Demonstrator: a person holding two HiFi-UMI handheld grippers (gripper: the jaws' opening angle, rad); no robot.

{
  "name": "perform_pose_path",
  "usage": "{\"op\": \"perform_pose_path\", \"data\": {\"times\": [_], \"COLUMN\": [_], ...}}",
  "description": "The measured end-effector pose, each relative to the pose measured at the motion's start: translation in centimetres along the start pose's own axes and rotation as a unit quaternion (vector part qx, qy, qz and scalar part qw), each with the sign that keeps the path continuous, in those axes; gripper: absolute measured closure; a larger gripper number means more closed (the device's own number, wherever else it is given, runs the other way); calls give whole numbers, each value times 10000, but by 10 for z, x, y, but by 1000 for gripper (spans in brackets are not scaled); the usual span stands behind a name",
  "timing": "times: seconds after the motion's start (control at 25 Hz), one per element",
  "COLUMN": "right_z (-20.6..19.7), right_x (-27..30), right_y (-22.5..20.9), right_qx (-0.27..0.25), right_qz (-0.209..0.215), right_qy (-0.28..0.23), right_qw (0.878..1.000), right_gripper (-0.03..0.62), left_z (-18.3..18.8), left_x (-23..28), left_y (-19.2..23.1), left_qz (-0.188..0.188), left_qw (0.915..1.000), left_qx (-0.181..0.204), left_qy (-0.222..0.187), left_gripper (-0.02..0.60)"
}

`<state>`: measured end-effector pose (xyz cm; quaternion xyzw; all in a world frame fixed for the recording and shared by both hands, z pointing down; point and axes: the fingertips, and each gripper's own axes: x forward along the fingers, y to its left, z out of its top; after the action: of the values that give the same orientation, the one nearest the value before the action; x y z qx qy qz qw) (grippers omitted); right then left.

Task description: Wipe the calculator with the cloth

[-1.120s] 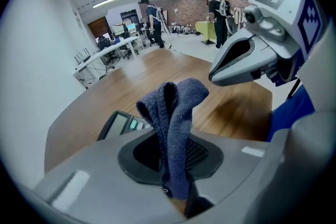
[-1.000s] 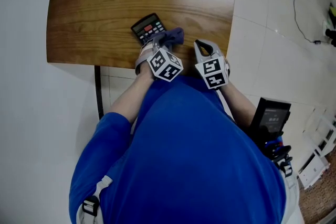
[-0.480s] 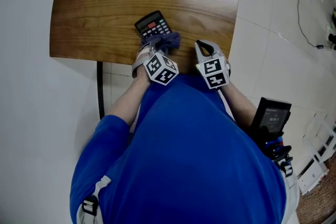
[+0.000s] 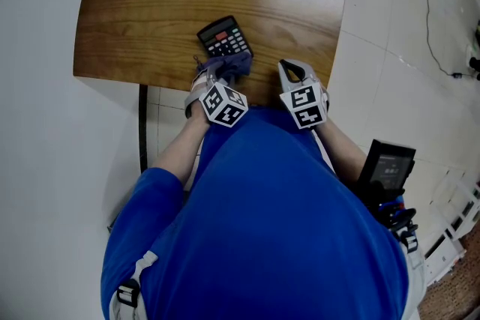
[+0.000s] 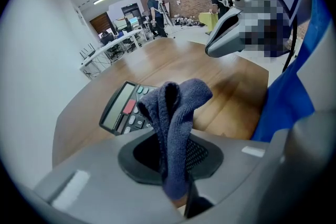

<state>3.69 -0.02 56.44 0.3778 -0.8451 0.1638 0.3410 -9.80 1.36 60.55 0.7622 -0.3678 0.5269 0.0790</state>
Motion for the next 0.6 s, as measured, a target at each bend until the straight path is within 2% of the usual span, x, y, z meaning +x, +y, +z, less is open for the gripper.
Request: {"op": "perform_pose_path", "data": {"times": [0.24, 0.48, 0.6], "right_z": [2, 7, 8], "right_x": [0, 2, 2], "right_y": [1, 6, 8], "right_qx": [-1, -69, -90], "right_qz": [12, 71, 63], "right_qy": [-39, -41, -30], "right_qw": [10000, 9999, 9999], "right_gripper": [591, 591, 591], "left_z": [3, 2, 4], "left_x": [-8, -14, -2], "left_y": [18, 82, 105], "left_qz": [89, 694, 824], "left_qw": [9989, 9913, 9901], "left_qx": [-427, -1091, -1128], "left_qy": [-145, -258, -161], "left_gripper": [515, 515, 515]}}
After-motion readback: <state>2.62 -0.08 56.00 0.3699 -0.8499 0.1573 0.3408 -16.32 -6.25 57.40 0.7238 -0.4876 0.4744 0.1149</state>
